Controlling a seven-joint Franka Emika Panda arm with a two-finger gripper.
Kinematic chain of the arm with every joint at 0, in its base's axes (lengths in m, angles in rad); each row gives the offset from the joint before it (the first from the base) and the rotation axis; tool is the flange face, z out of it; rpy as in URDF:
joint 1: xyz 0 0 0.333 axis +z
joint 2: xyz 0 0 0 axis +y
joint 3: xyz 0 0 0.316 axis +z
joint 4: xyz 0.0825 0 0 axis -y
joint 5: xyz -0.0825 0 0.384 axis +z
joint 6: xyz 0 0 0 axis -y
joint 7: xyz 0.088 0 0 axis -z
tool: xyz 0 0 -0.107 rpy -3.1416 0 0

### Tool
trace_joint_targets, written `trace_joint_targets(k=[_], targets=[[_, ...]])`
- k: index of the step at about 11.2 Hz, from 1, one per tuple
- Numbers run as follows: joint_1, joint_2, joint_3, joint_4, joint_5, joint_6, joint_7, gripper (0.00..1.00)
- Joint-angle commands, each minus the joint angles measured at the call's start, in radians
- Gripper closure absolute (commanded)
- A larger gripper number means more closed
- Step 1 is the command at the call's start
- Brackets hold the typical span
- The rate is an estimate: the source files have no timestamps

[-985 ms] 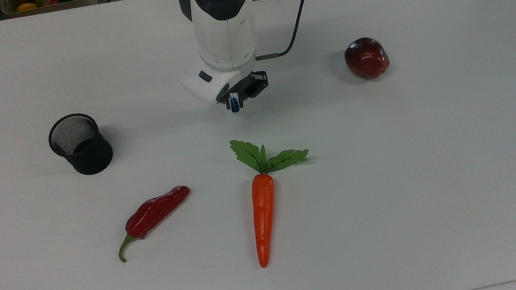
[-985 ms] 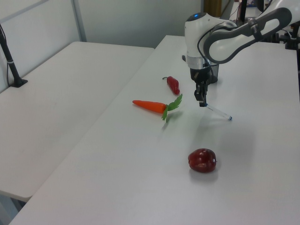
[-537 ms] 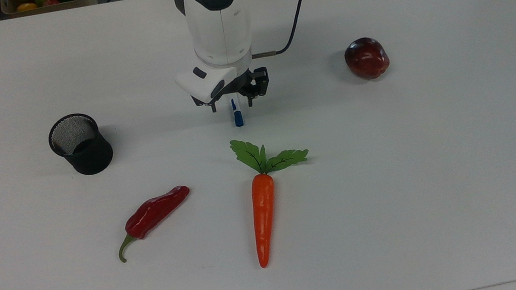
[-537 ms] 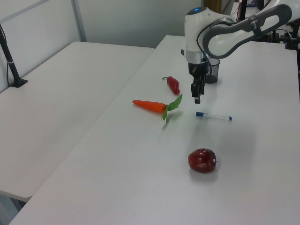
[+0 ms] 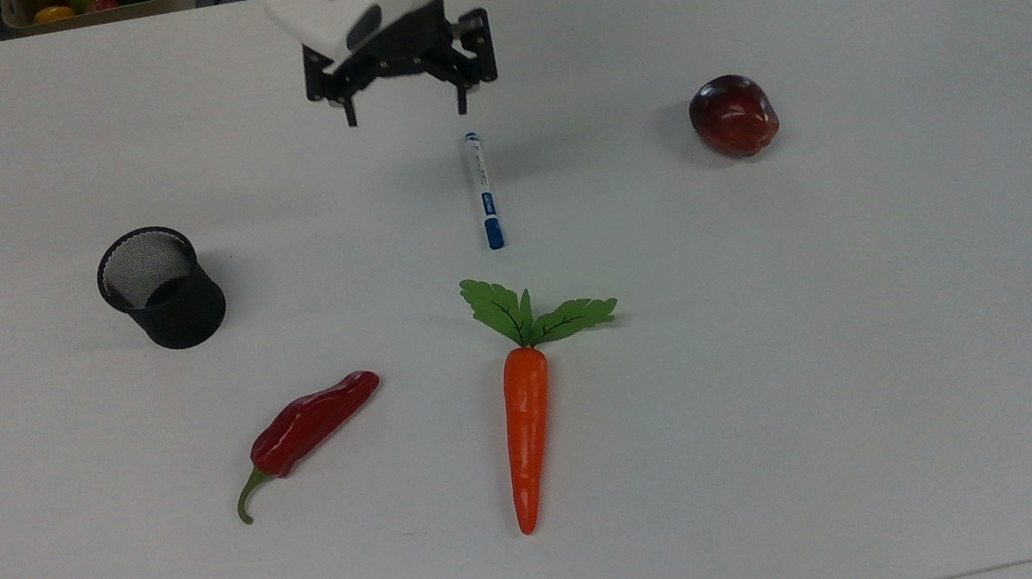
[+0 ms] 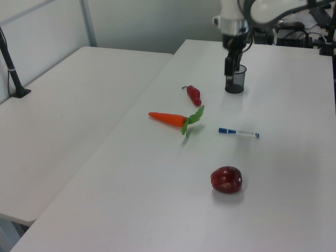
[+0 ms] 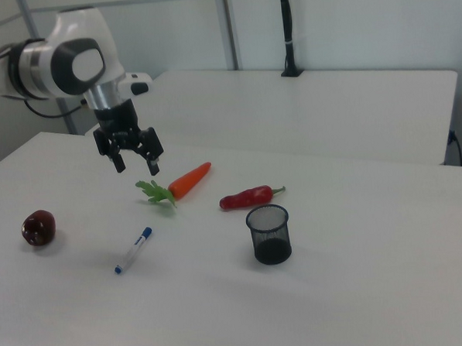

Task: Take marker pen

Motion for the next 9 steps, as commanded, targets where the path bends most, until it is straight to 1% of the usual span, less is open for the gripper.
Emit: trace_joint_targets(k=[1, 2, 4, 6, 9], targets=[[-0.049, -0.148, 0.004, -0.037, -0.050, -0.116, -0.051, 0.00], [-0.074, -0.173, 0.005, -0.034, -0.037, -0.156, -0.100, 0.00], [-0.092, -0.199, 0.010, -0.030, -0.025, -0.186, -0.103, 0.00], [-0.115, -0.202, 0.011, -0.010, 0.010, -0.196, -0.102, 0.00], [-0.120, -0.202, 0.010, -0.007, 0.027, -0.201, -0.096, 0.00]])
